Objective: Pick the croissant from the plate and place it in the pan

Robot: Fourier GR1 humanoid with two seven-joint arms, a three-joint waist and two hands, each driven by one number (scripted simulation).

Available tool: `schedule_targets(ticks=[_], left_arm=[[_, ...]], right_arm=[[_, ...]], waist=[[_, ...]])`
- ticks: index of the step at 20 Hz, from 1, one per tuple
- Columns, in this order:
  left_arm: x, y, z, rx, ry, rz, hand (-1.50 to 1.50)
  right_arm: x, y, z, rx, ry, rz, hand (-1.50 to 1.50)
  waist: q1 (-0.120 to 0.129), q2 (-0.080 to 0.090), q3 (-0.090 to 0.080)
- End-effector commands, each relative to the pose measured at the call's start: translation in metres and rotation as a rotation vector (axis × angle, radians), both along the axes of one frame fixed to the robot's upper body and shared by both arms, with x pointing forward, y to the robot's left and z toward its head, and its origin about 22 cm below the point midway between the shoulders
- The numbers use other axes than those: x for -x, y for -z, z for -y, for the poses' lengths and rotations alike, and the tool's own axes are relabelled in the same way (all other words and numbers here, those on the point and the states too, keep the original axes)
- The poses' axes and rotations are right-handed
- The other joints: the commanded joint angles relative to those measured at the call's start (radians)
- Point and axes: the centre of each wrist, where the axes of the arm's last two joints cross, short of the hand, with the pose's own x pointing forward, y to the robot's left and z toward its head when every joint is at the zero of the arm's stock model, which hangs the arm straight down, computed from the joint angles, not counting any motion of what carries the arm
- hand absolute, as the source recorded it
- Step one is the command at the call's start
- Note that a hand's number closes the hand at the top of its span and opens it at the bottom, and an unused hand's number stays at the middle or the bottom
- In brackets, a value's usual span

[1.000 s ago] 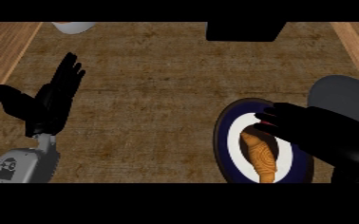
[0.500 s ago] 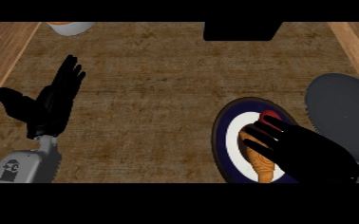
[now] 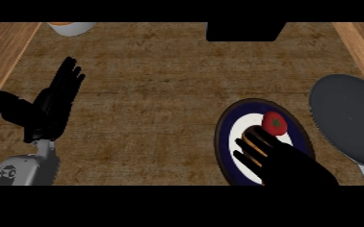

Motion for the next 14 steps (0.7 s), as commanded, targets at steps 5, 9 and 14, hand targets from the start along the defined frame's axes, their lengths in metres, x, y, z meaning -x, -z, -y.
schedule_targets(ticks=[5, 9, 14], left_arm=[[-0.008, -0.026, -0.006, -0.017, 0.0, 0.009, 0.0], [0.0, 0.01, 0.006, 0.018, 0.013, -0.004, 0.0], [0.008, 0.001, 0.007, -0.012, -0.003, 0.0, 0.0]], right_arm=[[0.005, 0.029, -0.022, 0.1, 0.041, 0.016, -1.5], [-0.006, 0.03, -0.012, 0.107, 0.072, 0.031, -1.5], [-0.012, 0.025, -0.023, 0.045, 0.066, 0.012, -1.5]], waist=[[0.002, 0.0, 0.0], [0.0, 0.001, 0.0], [0.001, 0.0, 0.0]])
